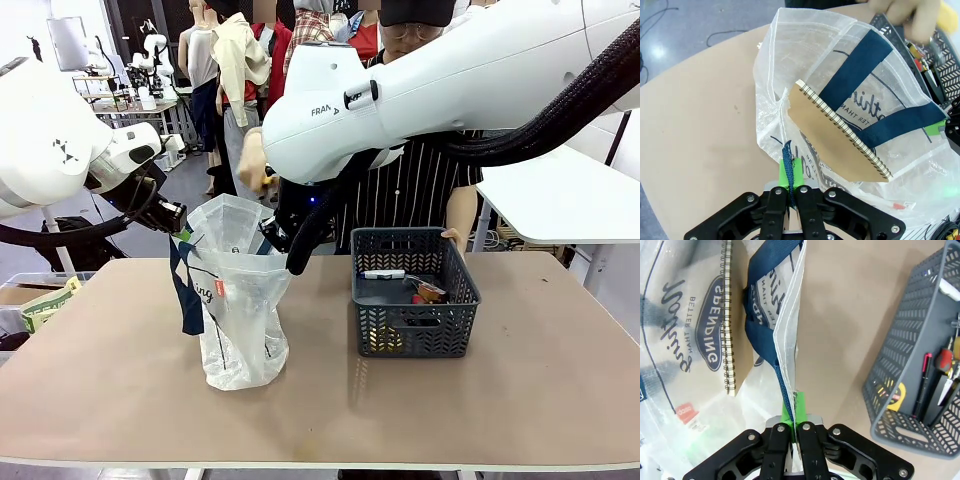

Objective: Transfer purchased items from the store into the shopping bag.
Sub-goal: Move the Reusable shopping bag to the right side of the table.

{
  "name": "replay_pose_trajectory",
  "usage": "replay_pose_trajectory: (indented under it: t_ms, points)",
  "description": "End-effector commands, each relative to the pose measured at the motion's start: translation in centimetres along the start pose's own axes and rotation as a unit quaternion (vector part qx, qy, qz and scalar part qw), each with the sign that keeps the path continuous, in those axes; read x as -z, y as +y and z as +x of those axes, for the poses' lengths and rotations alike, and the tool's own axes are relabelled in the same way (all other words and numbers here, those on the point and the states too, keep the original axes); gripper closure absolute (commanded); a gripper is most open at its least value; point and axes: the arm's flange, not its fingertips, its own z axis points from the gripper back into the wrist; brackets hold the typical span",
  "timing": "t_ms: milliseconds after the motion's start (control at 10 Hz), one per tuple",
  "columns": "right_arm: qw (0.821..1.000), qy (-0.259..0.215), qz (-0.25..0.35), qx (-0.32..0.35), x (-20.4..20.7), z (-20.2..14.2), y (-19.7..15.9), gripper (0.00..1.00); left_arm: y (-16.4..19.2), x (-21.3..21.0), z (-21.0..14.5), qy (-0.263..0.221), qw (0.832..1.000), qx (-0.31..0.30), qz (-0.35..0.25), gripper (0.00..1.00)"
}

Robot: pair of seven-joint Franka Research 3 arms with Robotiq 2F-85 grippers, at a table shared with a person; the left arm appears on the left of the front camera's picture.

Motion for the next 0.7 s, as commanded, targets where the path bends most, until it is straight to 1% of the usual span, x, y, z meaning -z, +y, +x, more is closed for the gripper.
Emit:
replay_pose_trajectory:
  t_ms: [0,600]
  points:
    - [1.000,0.001,0.000,0.001,0.30,-0.22,-0.10,1.00,0.20,-0.10,-0.08,0.002,1.000,0.004,0.002,1.00]
    - [1.000,0.001,0.000,0.001,0.30,-0.22,-0.10,1.00,0.20,-0.10,-0.08,0.002,1.000,0.004,0.002,1.00]
